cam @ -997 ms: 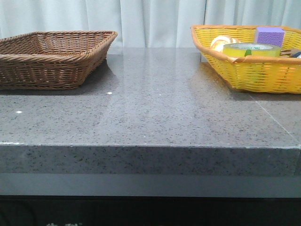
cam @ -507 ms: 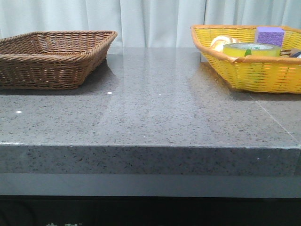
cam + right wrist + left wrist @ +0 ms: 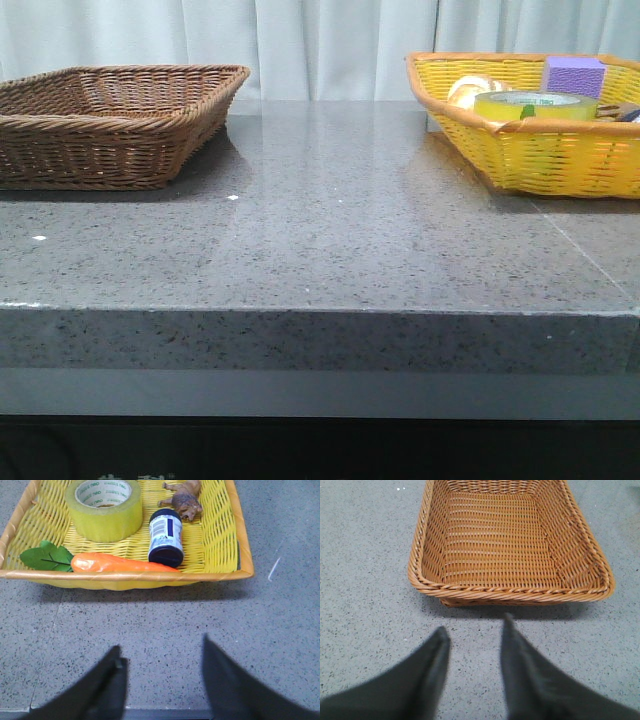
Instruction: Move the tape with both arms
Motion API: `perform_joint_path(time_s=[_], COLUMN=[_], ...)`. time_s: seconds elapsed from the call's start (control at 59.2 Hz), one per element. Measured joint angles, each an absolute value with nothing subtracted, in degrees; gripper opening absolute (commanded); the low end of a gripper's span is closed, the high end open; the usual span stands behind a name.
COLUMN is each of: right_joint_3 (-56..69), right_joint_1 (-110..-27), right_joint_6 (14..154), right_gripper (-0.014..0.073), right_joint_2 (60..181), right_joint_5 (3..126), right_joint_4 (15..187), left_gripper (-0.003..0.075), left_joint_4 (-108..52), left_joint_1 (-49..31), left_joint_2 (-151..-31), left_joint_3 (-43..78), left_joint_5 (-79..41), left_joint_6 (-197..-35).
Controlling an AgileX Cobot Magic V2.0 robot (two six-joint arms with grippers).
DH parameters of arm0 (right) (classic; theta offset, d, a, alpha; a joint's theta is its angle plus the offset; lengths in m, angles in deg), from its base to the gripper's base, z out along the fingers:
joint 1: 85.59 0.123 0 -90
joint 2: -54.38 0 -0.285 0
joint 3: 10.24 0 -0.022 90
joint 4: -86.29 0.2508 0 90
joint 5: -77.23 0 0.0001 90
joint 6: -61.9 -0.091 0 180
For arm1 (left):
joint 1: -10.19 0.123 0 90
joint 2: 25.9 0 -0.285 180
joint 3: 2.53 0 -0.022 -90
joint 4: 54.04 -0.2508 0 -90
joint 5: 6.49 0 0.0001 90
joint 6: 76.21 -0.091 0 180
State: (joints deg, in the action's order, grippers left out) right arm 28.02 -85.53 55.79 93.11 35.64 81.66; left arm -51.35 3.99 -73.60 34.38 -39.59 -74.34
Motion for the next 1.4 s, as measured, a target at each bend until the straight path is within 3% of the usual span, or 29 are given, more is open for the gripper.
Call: perform_joint_path(time_s=[0.068,0.405,0.591,1.047,1.402], right_joint_3=[28.0,27.6,22.8,-1.0,-22.0], right_joint_1=[-85.5,-85.5,-85.5,-85.4,-85.4], right_joint_6=[55.8,55.8,55.8,58.5,59.7], right_gripper=[0.0549,0.0549,0.0549,0.0549,0.0549], right_joint_2=[93.1,93.5,97.3,125.7,149.8], right_joint_5=[35.4,33.8,32.6,23.7,18.5], right_joint_4=[81.7,82.3,84.1,87.4,87.4], left_gripper=[0.0515,0.0513,0.0513,0.0513,0.0513], left_joint_4=[-51.4,-51.5,-50.8,-50.6,-50.5], left_joint_1=[4.0,3.7,-2.6,-27.2,-29.8], left_joint_2=[-73.6,-73.6,-73.6,-73.6,-73.6], left_joint_3=[34.4,33.9,31.7,29.8,29.8], left_joint_5=[-39.2,-38.8,-38.8,-35.6,-35.3], left_joint_6=[-74.3,-75.2,-75.8,-76.2,-76.2])
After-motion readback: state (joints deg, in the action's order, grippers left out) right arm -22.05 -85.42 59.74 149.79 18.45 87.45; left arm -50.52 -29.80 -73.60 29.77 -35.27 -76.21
